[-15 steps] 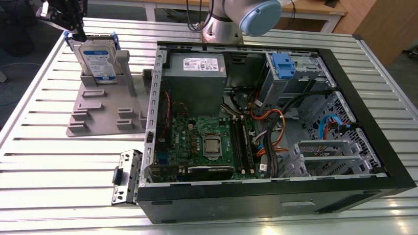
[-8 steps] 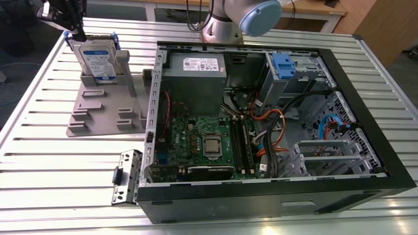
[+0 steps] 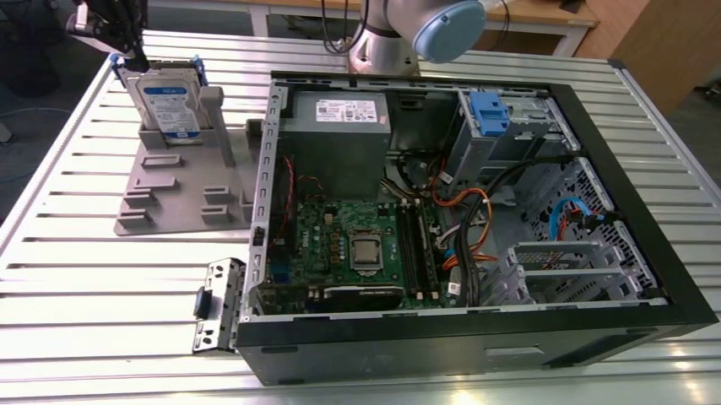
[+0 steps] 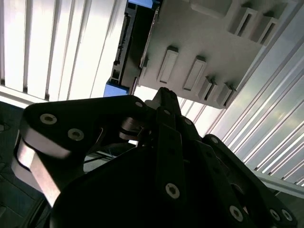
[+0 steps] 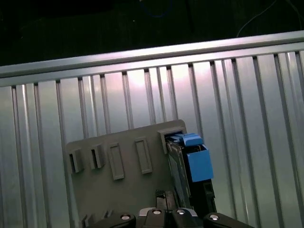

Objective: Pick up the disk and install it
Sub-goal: 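Pick up the disk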

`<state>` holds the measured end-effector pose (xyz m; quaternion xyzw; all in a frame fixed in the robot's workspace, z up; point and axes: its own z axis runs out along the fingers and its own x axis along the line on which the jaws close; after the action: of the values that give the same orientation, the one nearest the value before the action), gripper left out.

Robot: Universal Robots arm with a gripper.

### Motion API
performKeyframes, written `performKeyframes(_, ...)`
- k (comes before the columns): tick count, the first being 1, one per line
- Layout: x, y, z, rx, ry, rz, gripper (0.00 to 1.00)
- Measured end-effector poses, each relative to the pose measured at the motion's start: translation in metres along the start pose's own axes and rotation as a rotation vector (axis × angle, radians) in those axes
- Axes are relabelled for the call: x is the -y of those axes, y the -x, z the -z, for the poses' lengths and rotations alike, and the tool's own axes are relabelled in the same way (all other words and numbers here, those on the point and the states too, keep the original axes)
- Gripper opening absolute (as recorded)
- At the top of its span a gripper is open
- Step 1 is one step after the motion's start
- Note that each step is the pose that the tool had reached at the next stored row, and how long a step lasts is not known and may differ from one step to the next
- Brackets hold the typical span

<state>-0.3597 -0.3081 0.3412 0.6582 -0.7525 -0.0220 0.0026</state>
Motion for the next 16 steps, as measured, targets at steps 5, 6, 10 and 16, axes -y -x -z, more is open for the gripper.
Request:
performKeyframes(5, 0.0000, 0.0000, 0.0000, -0.0011, 0.0008, 0.032, 0.10)
performKeyframes(6, 0.0000, 0.0000, 0.0000, -0.0014, 0.0010, 0.039, 0.10)
performKeyframes(10, 0.0000, 0.0000, 0.0000, -0.0024, 0.0016, 0.065, 0.10)
performKeyframes(16, 0.0000, 0.0000, 0.0000, -0.0041, 0.0028, 0.111, 0.10)
